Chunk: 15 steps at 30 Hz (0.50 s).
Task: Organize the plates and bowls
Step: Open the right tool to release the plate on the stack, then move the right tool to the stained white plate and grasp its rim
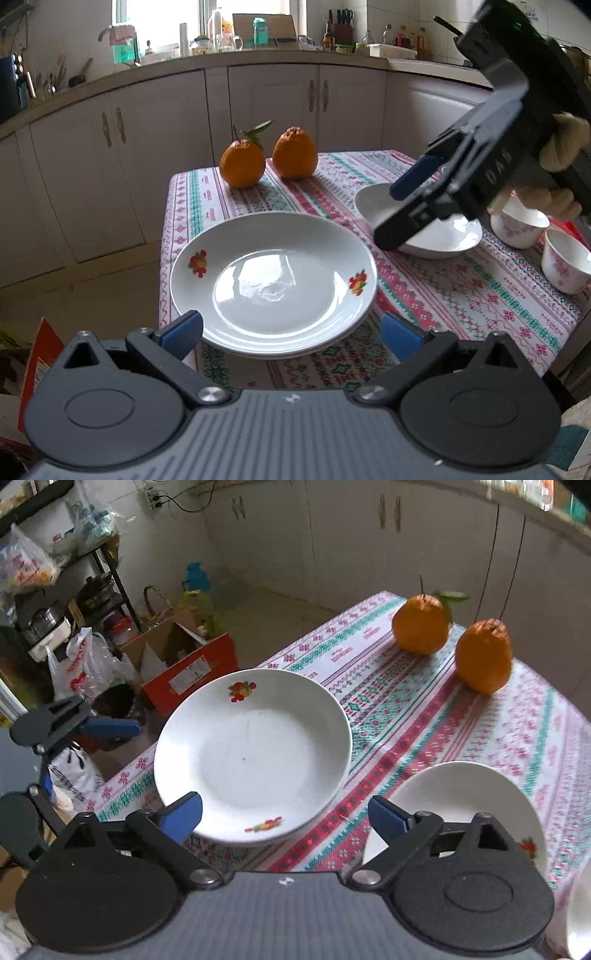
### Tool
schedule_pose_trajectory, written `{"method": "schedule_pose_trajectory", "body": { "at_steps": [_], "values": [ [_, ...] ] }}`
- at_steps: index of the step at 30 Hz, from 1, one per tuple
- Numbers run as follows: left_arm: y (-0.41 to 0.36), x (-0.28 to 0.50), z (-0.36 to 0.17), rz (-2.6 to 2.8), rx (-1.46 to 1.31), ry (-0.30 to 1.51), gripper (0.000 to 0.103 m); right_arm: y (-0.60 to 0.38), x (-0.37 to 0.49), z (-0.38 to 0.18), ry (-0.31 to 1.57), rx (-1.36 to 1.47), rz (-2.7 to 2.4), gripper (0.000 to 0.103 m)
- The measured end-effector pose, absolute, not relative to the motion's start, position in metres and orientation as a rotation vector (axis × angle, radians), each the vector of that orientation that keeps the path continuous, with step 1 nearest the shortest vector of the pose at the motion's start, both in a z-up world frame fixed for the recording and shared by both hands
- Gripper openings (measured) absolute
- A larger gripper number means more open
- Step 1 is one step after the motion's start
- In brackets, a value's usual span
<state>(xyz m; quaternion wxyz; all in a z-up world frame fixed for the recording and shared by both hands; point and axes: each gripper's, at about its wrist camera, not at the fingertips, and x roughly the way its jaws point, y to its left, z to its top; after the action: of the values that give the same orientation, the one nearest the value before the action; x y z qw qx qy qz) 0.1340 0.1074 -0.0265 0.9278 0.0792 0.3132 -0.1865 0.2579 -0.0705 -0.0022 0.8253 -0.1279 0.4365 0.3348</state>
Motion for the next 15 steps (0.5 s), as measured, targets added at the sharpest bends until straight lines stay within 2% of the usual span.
{"method": "schedule_pose_trajectory", "body": {
  "at_steps": [15],
  "values": [
    [0.047,0.092,-0.015,-0.367,0.140,0.573,0.102,-0.141,0.172,0.005,0.792,-0.193,0.506,0.103]
  ]
}}
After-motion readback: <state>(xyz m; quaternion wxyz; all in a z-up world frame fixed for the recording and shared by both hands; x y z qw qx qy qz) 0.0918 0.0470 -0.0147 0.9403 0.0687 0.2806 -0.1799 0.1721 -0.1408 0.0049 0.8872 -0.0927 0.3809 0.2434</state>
